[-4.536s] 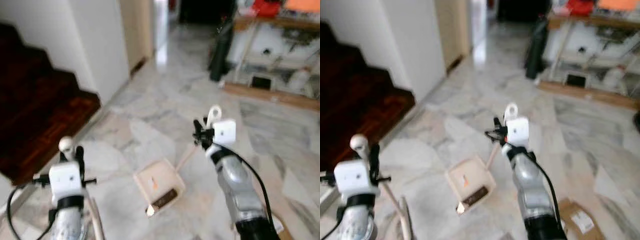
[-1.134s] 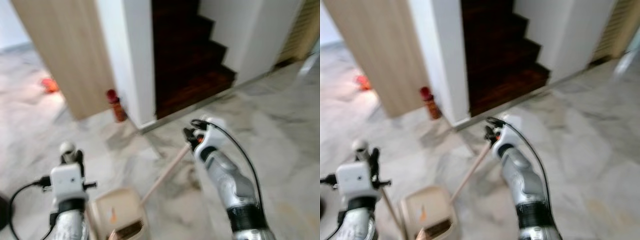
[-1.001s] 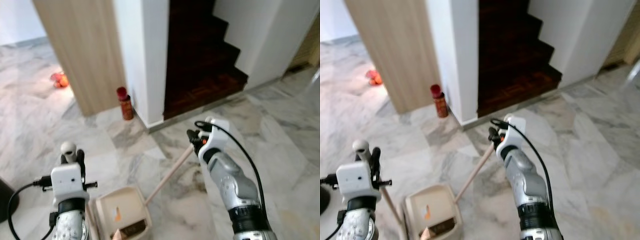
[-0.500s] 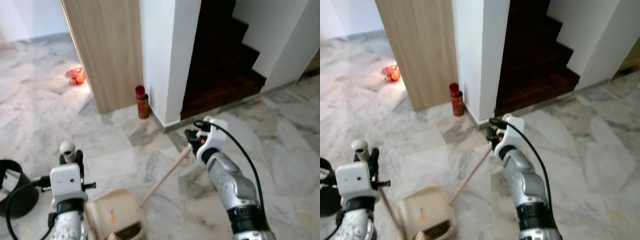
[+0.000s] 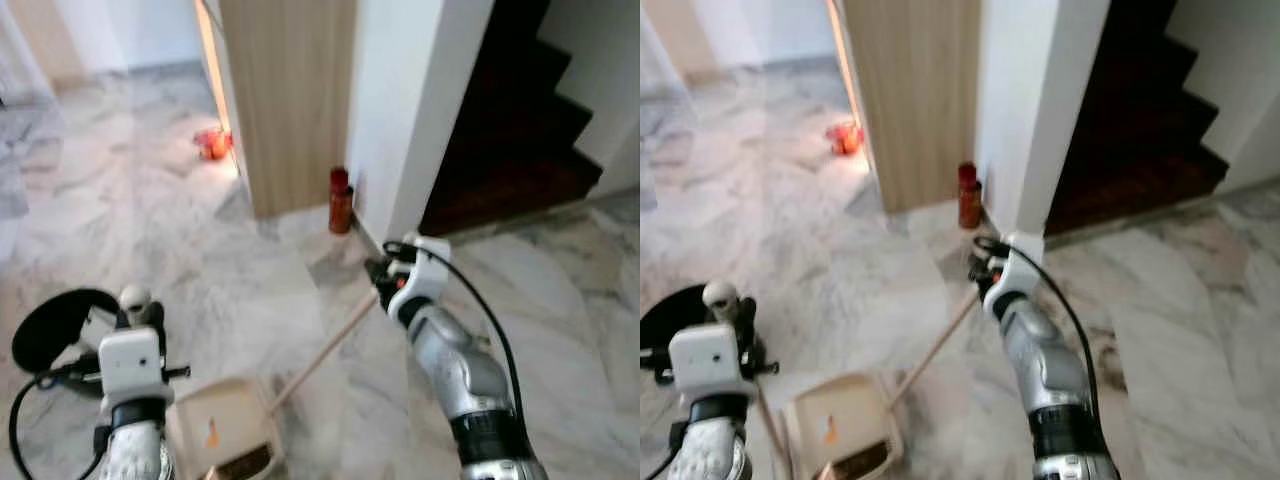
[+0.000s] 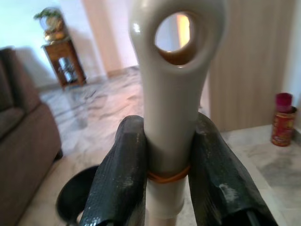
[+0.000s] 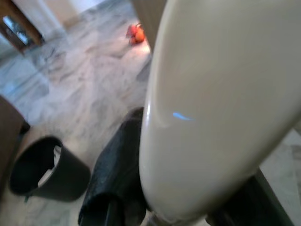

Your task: Sweep floor

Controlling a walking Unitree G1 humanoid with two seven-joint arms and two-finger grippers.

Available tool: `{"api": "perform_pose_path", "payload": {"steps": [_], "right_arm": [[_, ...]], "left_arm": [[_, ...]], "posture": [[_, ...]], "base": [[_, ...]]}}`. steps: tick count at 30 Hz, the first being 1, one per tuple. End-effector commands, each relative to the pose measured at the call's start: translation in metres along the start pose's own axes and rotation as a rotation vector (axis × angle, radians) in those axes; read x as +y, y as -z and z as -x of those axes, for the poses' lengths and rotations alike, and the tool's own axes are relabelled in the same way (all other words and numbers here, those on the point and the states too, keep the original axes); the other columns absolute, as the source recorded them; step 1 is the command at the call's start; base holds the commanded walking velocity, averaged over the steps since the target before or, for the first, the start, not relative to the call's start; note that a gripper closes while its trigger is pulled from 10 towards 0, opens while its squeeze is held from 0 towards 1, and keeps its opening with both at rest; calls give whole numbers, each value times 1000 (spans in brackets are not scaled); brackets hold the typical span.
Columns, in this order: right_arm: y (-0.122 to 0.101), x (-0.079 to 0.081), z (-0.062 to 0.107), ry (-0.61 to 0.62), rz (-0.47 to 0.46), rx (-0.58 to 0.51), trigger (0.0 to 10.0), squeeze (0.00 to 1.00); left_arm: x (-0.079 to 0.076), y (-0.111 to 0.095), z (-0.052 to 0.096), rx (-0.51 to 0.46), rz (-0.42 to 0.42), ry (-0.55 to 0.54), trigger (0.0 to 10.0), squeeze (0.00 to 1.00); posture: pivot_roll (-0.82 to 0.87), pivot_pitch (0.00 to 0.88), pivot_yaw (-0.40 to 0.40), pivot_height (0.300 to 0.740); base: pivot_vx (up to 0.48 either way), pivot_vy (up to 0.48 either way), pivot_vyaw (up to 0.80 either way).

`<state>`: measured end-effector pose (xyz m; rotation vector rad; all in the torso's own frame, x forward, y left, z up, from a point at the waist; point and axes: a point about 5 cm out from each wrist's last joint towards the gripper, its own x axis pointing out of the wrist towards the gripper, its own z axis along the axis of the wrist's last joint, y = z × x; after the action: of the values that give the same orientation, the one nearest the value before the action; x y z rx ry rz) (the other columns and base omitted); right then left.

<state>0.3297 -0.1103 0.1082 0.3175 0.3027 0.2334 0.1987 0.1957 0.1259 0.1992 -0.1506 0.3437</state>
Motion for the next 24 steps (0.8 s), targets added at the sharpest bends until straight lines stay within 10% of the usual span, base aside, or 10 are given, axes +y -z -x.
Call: {"api": "perform_pose_path", "payload": {"steps": [1, 24], "right_arm": [[-10, 8, -1, -30, -8, -46, 10000, 0], [-10, 9, -1, -38, -11, -44, 10000, 0]], "left_arm": [[2, -9, -2, -45, -6, -1, 10000, 0], [1, -10, -2, -45, -7, 1, 10000, 0]], "posture": [[-104, 65, 23, 740], [-101, 66, 22, 740]], "base": [[0, 330, 0], [0, 326, 0]]}}
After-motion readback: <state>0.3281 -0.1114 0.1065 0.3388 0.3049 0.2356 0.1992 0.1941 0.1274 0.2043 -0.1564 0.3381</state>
